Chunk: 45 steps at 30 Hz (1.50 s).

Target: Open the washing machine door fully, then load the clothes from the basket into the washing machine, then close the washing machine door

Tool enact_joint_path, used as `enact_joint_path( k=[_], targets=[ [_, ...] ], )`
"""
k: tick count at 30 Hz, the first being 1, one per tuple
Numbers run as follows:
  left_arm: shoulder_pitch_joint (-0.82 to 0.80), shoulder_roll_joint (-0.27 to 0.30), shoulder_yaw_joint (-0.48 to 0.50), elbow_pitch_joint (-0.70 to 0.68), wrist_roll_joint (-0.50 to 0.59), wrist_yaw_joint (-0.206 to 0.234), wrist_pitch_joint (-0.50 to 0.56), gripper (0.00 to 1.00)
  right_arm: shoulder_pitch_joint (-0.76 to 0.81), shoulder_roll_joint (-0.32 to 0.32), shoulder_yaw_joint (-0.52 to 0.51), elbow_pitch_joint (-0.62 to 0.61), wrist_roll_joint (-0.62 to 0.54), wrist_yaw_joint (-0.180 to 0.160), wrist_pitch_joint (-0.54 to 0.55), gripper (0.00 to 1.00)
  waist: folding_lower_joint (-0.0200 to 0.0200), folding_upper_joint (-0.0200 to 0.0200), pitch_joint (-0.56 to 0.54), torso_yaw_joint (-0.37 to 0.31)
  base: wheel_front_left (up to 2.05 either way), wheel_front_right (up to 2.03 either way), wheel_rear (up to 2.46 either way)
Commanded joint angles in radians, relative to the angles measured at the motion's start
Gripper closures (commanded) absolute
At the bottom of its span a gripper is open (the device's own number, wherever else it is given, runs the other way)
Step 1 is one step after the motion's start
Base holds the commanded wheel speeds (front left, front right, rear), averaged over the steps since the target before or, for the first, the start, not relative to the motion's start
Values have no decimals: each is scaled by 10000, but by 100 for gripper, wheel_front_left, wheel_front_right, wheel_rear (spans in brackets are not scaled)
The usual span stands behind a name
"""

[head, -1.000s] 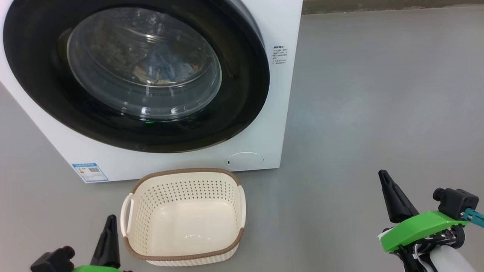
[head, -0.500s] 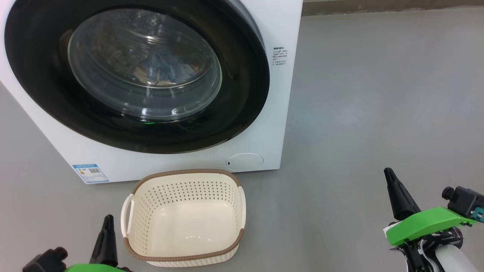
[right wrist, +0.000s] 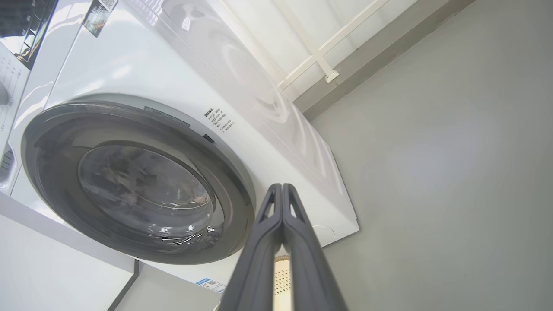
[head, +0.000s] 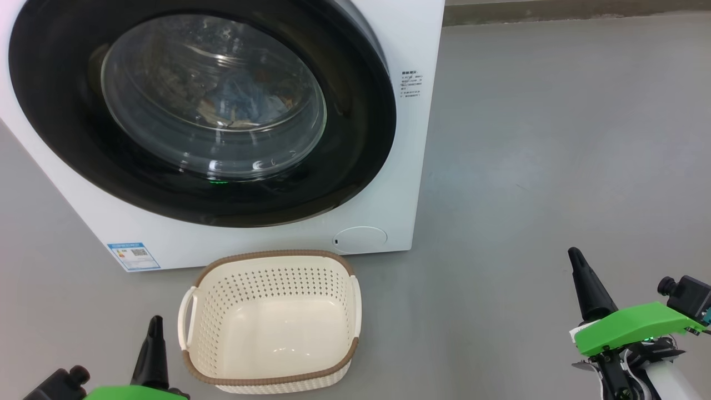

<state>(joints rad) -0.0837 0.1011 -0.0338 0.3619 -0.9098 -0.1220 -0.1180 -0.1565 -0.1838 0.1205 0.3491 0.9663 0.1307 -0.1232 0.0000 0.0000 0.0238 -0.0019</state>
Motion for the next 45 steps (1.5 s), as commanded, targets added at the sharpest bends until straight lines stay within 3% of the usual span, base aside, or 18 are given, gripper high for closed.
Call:
enact_joint_path(
  k=[1,45],
  targets=[
    [-279,82,211,-339,-266,-18,70,100,-122,-62,-96,-298,284,0,61,100,0,0,-4,0,0,0,0],
    [-303,-250,933,-778,-4035,-46,1336,100,178,679,-1307,-681,3777,0,1312,100,0,0,-135,11,0,0,0]
  ],
)
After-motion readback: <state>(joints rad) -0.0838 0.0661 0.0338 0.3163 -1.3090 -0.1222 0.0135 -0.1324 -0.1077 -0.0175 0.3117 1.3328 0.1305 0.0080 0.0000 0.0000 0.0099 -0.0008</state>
